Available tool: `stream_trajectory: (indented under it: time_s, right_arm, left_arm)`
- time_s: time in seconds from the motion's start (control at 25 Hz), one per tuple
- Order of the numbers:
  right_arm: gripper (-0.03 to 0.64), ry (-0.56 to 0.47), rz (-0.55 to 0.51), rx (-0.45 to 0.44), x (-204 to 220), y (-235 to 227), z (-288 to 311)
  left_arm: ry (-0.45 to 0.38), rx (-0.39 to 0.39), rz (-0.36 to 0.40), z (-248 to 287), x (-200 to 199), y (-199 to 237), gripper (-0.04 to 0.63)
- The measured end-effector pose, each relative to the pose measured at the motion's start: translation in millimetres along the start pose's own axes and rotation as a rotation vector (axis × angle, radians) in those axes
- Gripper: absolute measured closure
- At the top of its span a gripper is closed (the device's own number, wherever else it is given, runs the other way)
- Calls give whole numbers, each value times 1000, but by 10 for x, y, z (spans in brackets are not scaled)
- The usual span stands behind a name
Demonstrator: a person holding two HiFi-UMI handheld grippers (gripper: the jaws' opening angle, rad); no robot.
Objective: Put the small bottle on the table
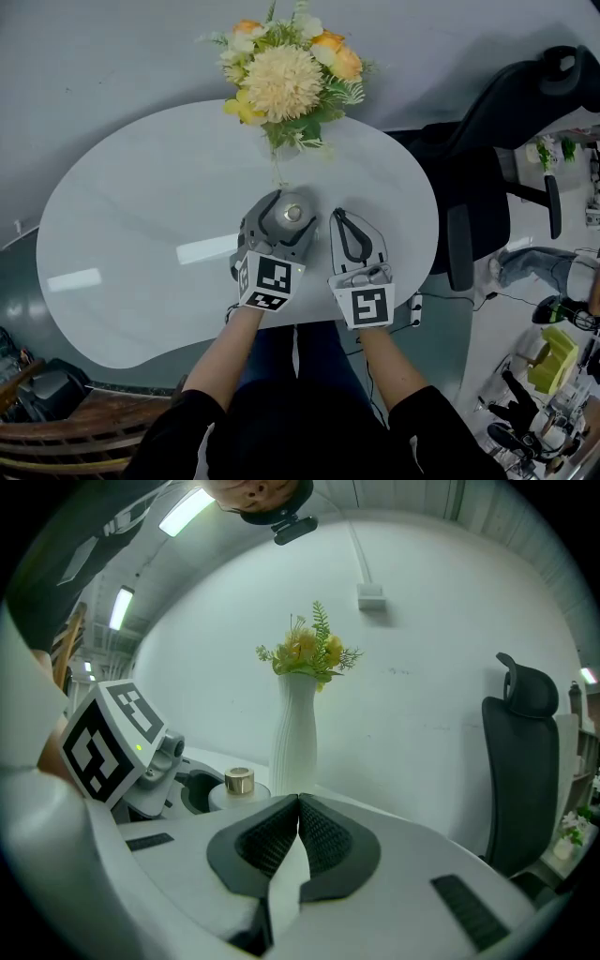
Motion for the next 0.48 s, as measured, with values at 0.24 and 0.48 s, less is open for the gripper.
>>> stream_trajectory:
  time_s: [0.24, 0.48]
  right_arm:
    - [594, 2, 2, -4, -17, 18, -1]
    - [595, -9, 4, -8, -79, 39, -43]
  left_arm:
    - [-23, 9, -2, 8, -3, -13, 260]
    - [-43, -33, 3, -93, -57, 10, 207]
Point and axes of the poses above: the fingertips, and each gripper's own axes: z forward along the fingers, y to its left, x out of its underside, the point moved 1 cm from there along -z, backward along the fingers, and after that the axes turned 14 degrees about x, right-handed, at the moved point
